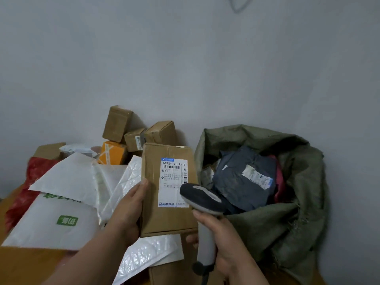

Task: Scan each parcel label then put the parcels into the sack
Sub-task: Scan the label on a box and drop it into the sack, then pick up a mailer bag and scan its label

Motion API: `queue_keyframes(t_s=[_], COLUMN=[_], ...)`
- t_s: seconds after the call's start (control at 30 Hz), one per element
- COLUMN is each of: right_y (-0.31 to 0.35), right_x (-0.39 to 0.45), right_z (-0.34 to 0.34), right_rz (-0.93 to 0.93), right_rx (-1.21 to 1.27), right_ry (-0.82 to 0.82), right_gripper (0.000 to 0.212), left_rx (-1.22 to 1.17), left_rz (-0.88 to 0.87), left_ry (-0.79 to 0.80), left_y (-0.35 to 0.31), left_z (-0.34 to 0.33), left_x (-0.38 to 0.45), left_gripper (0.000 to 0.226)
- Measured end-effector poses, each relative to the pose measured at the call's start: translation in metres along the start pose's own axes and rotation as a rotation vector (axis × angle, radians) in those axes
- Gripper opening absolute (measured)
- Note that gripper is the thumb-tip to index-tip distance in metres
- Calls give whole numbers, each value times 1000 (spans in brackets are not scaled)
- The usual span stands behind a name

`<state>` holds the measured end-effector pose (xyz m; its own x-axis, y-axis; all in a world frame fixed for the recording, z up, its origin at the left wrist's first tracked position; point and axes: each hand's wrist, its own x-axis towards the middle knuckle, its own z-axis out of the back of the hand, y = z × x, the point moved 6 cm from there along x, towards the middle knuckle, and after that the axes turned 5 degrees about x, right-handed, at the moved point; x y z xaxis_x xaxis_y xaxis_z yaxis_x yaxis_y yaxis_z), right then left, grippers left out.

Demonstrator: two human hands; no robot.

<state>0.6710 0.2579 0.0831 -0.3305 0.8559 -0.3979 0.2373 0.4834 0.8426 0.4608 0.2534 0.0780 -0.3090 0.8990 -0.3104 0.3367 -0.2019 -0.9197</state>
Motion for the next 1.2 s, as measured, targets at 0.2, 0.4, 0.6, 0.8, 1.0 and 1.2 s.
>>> queue_keyframes(t_s=[0.2, 0.4, 0.6, 0.8, 1.0, 1.2], right_y=[45, 107, 104, 79, 23, -59], right_x=[40, 78, 110, 126, 131, 127], right_z=[78, 150, 142, 59, -12, -30], right_rz=[96, 254, 211, 81, -31, -140], right_rx=[198, 353, 276, 17, -163, -325], right_ry=[-229, -338, -302, -75, 28, -88], right_gripper=[52, 54, 35, 22, 26, 22], left_rx=[112, 275, 565, 494, 522, 1053], left_rz=[-34, -223, -309, -195, 33, 191], left_ry=[57, 110, -343, -548, -564, -322], left_y=[-14, -25, -9, 12, 36, 79], left_z=[-111, -210, -148, -41, 60, 118], left_x=[47, 89, 99, 86, 63, 41], left_gripper=[47, 56, 59, 54, 57, 64])
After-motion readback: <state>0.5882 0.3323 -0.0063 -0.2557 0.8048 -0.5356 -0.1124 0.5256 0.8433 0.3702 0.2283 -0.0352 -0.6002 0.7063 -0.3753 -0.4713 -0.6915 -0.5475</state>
